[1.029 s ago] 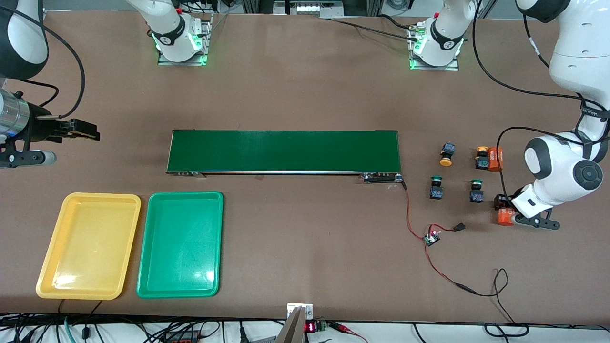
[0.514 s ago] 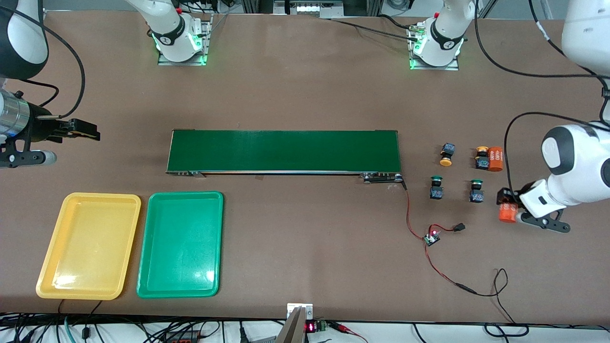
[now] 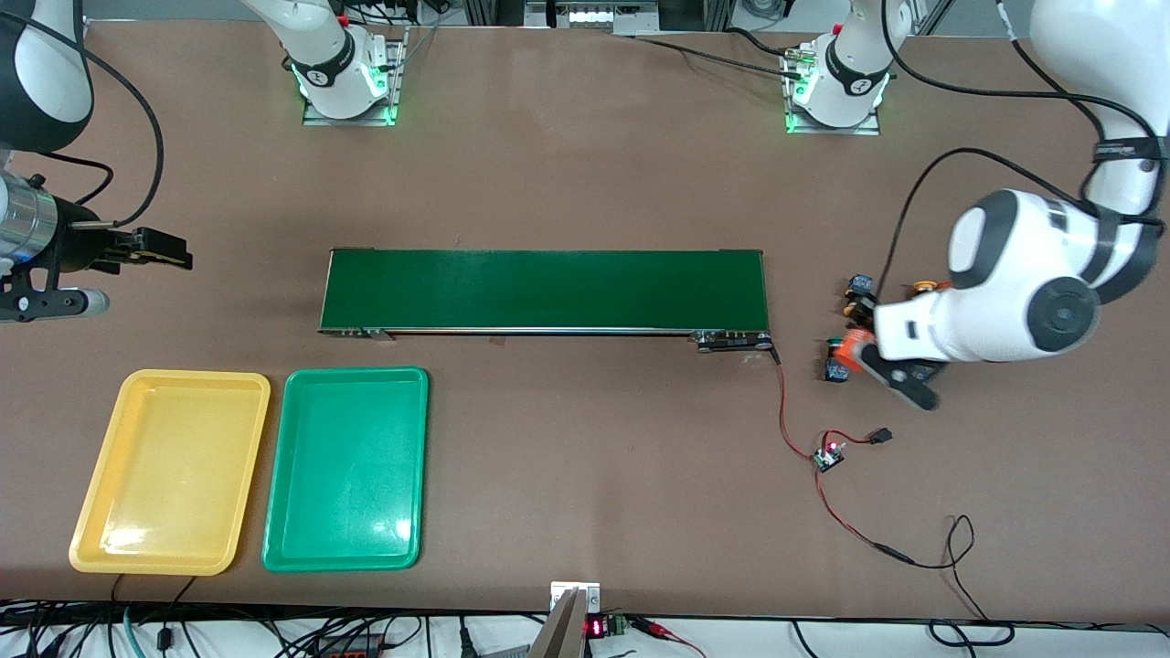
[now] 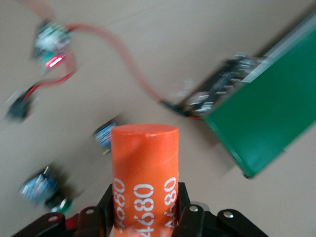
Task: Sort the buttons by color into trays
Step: 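Carry the orange cylinder with the left gripper onto the green belt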
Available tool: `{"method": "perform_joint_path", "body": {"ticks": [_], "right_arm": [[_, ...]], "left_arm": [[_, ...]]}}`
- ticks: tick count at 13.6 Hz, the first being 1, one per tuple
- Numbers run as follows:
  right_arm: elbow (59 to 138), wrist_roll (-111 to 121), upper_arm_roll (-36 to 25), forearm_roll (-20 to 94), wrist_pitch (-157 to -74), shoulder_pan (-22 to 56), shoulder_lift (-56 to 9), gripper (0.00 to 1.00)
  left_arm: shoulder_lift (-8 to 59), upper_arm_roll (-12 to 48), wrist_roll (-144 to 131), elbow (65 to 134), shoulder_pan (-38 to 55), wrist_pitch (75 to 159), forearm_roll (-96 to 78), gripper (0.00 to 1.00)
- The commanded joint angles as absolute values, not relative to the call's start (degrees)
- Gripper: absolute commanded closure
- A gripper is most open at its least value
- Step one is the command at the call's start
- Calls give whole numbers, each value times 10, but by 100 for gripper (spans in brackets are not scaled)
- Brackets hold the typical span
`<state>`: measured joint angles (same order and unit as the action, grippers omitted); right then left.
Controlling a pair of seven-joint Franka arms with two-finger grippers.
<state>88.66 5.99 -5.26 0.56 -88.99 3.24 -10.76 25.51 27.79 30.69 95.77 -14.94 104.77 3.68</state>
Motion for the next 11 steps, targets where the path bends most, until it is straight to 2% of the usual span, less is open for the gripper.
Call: {"method": "perform_joint_path", "body": {"ticks": [1,3,5,11], "right_arm": [[888,69,-54,13,-885,32,-108,0],[888,69,-53,14,-885,32,-110,0],[888,69,-53,14,-884,33,-109,0],[888,69,-53,14,-883,32,-109,0]], "left_arm": [[256,332,397,962,-153,1042,31,73],[272,391,434,974,-152,1056,33,73],[269,419,449,1016,-135,1103,41,74],[267,420,545,1102,-105,1204,93,74]]}}
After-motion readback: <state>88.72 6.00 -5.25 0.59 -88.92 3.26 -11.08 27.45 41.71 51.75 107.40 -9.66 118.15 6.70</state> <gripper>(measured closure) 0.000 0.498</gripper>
